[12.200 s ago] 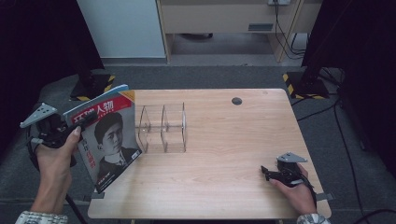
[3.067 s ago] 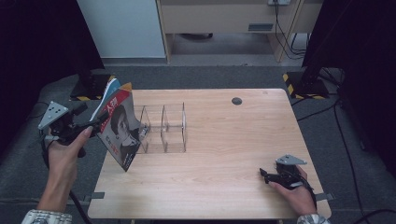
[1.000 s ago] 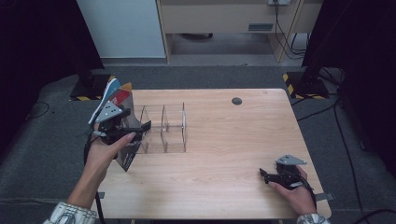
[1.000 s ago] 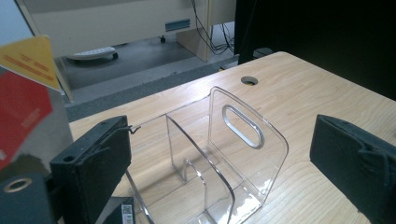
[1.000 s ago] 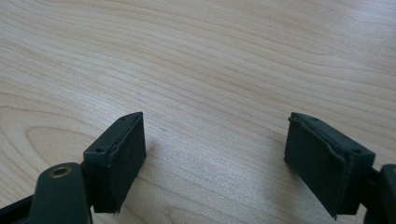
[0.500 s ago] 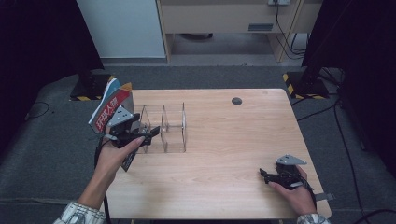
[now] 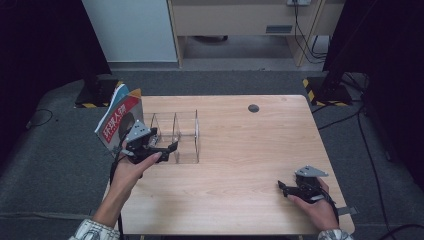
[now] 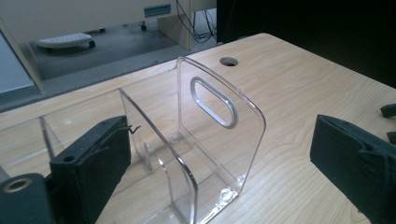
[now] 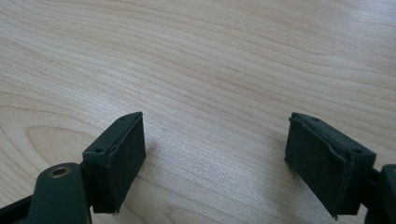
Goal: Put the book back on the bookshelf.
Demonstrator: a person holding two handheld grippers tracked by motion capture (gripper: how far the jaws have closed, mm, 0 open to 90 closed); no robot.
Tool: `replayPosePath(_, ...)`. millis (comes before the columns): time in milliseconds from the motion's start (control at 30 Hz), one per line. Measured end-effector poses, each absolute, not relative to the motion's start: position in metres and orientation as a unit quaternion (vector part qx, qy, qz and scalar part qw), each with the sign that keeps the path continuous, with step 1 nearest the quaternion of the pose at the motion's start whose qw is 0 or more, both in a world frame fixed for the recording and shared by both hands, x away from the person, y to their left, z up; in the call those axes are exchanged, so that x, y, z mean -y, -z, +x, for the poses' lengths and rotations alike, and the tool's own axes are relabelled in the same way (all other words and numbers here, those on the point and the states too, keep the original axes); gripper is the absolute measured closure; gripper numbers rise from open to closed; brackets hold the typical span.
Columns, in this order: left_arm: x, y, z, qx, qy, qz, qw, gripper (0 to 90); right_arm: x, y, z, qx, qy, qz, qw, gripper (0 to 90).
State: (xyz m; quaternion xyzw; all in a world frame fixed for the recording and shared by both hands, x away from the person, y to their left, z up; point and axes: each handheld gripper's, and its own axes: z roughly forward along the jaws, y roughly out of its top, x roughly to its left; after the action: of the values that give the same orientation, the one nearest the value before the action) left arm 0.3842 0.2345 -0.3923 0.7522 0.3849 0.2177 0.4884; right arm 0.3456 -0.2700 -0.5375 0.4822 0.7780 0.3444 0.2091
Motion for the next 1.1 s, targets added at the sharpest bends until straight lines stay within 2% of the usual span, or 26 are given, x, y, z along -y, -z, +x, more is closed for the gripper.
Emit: replayPosePath(1100,-0.181,0.45,0.379,-0.368,-0.166,0.794,0.454,5.1,0.27,0.537,0.344,-0.779,-0.344,0.48,0.208,19.9)
